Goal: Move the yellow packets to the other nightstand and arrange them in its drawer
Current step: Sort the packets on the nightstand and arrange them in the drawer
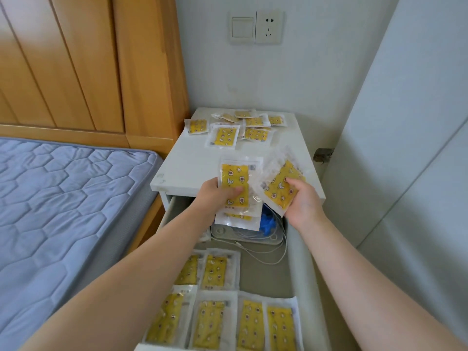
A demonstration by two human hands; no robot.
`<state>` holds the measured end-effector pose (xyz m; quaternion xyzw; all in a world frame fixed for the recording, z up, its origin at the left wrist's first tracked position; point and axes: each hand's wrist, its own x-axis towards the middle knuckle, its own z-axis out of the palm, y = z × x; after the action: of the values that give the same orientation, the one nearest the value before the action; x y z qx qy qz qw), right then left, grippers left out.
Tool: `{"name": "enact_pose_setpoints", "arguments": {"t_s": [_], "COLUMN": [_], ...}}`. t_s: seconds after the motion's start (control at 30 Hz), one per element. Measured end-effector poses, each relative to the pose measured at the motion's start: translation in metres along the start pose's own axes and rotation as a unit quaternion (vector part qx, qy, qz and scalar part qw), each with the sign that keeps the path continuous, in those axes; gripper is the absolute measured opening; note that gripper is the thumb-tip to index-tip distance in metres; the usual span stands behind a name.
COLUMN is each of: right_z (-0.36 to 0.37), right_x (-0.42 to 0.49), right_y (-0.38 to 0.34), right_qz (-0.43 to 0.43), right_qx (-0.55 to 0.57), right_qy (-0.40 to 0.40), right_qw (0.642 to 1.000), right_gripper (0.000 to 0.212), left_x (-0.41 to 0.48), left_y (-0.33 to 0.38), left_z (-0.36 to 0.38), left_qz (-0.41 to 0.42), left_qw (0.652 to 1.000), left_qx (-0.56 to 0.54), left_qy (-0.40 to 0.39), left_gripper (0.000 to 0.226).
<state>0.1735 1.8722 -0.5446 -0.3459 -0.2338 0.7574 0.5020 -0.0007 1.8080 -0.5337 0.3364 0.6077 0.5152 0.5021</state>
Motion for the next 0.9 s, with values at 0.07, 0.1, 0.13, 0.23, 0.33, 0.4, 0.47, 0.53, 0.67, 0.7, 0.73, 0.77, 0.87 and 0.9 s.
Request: {"name": "enact_pose_setpoints", "arguments": {"t_s": [0.07, 0.1, 0.13, 0.23, 0.33, 0.4, 0.47, 0.53, 0.67, 0.7, 0.73, 0.77, 0.87, 0.9], "right_z": [-0.001, -0.003, -0.005, -0.014, -0.026, -0.037, -0.045, -0.05, -0.06, -0.061, -0.062, -0.061, -0.055, -0.05], "right_x": [-0.011, -0.016, -0.021, -0.032, -0.039, -0.042, -0.044, -0.041, -0.026, -0.023, -0.019, -0.015, -0.004, -0.001], "right_y": [0.011, 0.017, 0.023, 0.04, 0.054, 0.061, 0.068, 0.075, 0.091, 0.095, 0.099, 0.103, 0.121, 0.129], "right_qz": [0.013, 0.019, 0.025, 0.045, 0.07, 0.098, 0.125, 0.138, 0.133, 0.136, 0.139, 0.141, 0.163, 0.174], "right_qx": [-0.023, -0.032, -0.04, -0.058, -0.092, -0.13, -0.163, -0.204, -0.289, -0.297, -0.306, -0.313, -0.34, -0.35], "right_qy": [0.0, -0.003, -0.005, -0.005, -0.008, -0.004, 0.012, 0.05, 0.147, 0.164, 0.178, 0.188, 0.194, 0.186], "right_qw": [1.0, 0.999, 0.999, 0.997, 0.993, 0.987, 0.979, 0.968, 0.936, 0.931, 0.925, 0.92, 0.906, 0.902], "right_gripper": [0.028, 0.029, 0.03, 0.03, 0.031, 0.027, 0.022, 0.021, 0.023, 0.023, 0.023, 0.022, 0.024, 0.026], "left_x": [-0.015, -0.022, -0.027, -0.037, -0.041, -0.038, -0.033, -0.026, -0.012, -0.01, -0.01, -0.009, -0.01, -0.011], "left_y": [-0.016, -0.025, -0.034, -0.062, -0.085, -0.094, -0.097, -0.099, -0.106, -0.107, -0.108, -0.108, -0.107, -0.107], "left_z": [-0.011, -0.017, -0.022, -0.038, -0.054, -0.062, -0.068, -0.072, -0.074, -0.073, -0.073, -0.073, -0.075, -0.075], "left_qz": [-0.02, -0.034, -0.05, -0.117, -0.193, -0.23, -0.245, -0.239, -0.193, -0.173, -0.152, -0.127, -0.032, -0.002], "left_qw": [1.0, 0.999, 0.999, 0.992, 0.978, 0.969, 0.964, 0.966, 0.969, 0.967, 0.964, 0.961, 0.956, 0.955], "left_qx": [-0.011, -0.015, -0.023, -0.055, -0.076, -0.088, -0.086, -0.066, 0.064, 0.105, 0.142, 0.173, 0.221, 0.229], "left_qy": [-0.004, -0.002, -0.001, -0.007, 0.001, 0.026, 0.053, 0.074, 0.143, 0.155, 0.166, 0.176, 0.188, 0.191], "left_gripper": [0.013, 0.013, 0.014, 0.021, 0.025, 0.026, 0.026, 0.029, 0.028, 0.027, 0.026, 0.024, 0.01, 0.007]}}
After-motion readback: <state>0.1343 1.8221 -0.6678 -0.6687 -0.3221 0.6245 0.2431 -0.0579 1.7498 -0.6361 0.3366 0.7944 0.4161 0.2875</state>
